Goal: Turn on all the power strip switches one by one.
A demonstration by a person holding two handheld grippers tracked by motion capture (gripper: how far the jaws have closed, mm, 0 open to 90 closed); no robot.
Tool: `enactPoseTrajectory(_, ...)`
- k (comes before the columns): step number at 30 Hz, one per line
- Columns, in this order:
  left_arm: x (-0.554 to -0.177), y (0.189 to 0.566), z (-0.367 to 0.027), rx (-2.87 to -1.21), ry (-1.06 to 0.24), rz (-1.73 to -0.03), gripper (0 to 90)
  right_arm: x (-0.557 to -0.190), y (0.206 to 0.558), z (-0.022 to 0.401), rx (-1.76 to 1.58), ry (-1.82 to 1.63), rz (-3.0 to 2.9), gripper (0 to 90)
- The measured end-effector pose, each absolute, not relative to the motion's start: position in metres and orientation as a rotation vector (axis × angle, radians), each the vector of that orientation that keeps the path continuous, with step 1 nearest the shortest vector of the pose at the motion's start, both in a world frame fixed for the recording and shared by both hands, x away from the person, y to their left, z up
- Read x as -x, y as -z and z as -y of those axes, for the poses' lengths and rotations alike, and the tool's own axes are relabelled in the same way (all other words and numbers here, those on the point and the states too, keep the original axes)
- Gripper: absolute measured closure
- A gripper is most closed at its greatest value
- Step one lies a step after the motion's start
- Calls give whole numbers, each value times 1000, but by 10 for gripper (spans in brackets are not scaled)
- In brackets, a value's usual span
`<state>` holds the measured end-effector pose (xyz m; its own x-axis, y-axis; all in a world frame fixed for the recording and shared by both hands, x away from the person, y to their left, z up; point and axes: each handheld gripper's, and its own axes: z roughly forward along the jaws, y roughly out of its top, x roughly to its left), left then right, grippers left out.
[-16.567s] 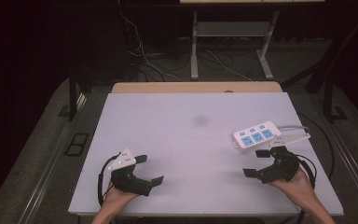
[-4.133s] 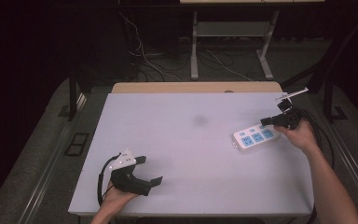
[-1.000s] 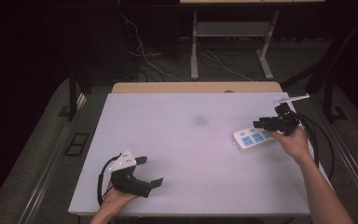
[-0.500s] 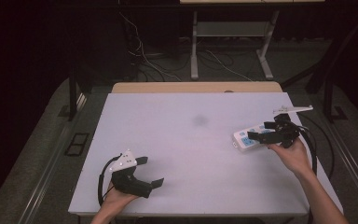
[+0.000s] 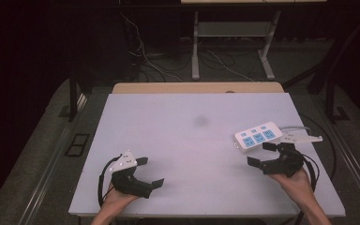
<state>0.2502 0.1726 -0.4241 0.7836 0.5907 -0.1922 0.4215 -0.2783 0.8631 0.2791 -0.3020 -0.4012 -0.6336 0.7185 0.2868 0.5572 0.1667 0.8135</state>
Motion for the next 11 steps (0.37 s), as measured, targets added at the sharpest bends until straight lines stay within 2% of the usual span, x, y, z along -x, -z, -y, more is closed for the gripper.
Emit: enactPoseTrajectory(11,-251,425,-173,-1919,-194,-770,0,-252,418,300,-1257,-1477,-2283,4)
